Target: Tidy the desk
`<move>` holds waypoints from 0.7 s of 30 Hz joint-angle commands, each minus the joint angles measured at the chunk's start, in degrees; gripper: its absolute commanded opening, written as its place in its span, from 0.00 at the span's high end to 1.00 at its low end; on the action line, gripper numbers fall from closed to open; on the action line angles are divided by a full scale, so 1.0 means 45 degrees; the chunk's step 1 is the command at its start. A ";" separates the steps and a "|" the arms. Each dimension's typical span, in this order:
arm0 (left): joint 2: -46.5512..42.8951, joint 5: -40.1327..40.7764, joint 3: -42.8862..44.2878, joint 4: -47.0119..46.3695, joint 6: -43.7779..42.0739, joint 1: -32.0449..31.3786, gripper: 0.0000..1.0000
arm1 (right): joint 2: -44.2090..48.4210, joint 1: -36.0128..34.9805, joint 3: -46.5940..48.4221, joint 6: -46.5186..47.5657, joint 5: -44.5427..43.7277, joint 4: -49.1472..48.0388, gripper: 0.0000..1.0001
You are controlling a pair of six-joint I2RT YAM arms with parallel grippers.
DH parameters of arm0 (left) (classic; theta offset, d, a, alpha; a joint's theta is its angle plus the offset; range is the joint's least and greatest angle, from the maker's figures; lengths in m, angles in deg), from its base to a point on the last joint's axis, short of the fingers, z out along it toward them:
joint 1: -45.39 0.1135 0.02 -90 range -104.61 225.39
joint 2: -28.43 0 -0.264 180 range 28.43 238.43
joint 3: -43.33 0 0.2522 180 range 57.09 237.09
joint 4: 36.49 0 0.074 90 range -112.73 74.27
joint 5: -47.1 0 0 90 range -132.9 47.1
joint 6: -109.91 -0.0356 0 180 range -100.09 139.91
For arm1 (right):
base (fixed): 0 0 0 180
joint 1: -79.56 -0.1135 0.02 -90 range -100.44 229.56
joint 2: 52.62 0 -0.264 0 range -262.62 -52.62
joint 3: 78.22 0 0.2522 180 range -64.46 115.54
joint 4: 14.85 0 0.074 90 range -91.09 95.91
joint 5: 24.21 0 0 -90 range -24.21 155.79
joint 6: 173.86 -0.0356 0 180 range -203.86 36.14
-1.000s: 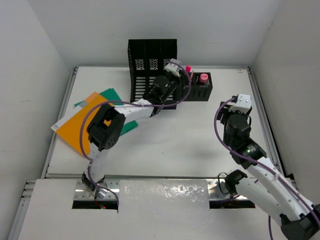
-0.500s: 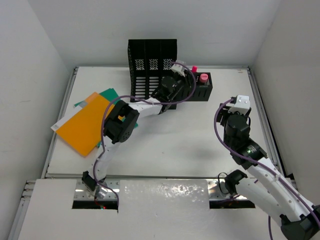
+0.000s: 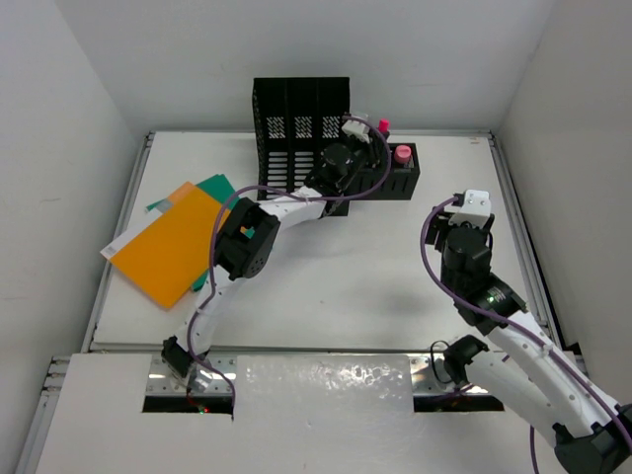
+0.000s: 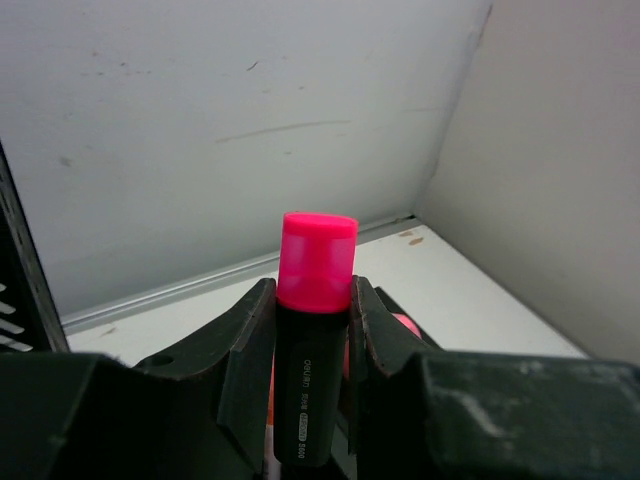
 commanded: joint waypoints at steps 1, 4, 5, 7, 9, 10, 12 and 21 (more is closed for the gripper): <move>0.0059 0.0526 0.0356 -0.0094 -0.0809 0.0143 1.00 | 0.0084 -0.0023 -0.0037 0.0149 -0.0169 -0.0175 0.36; 0.0118 0.0682 0.0278 0.0004 -0.1084 0.0143 1.00 | 0.0064 -0.0023 -0.0056 0.0247 -0.0130 -0.0312 0.35; 0.0118 0.0702 0.0220 0.0024 -0.1064 0.0182 0.99 | 0.0045 -0.0003 -0.0056 0.0286 -0.0110 -0.0312 0.35; 0.0079 0.0799 0.0044 0.0063 -0.0987 0.0201 0.98 | 0.0025 -0.0023 0.0002 0.0286 -0.0071 -0.0292 0.35; 0.0040 0.1051 0.0004 0.0238 -0.0869 0.0201 0.89 | 0.0045 -0.0003 0.0022 0.0305 -0.0032 -0.0273 0.35; 0.0021 0.1092 0.0004 0.0316 -0.0811 0.0201 0.84 | 0.0045 -0.0023 0.0022 0.0286 -0.0032 -0.0273 0.35; 0.0001 0.1093 0.0004 0.0394 -0.0733 0.0201 0.75 | 0.0064 -0.0023 0.0022 0.0305 0.0007 -0.0273 0.35; -0.0526 0.0020 0.0373 0.1604 -0.0537 0.0221 0.00 | -0.0033 -0.0003 0.0042 0.0325 0.0143 -0.0487 0.35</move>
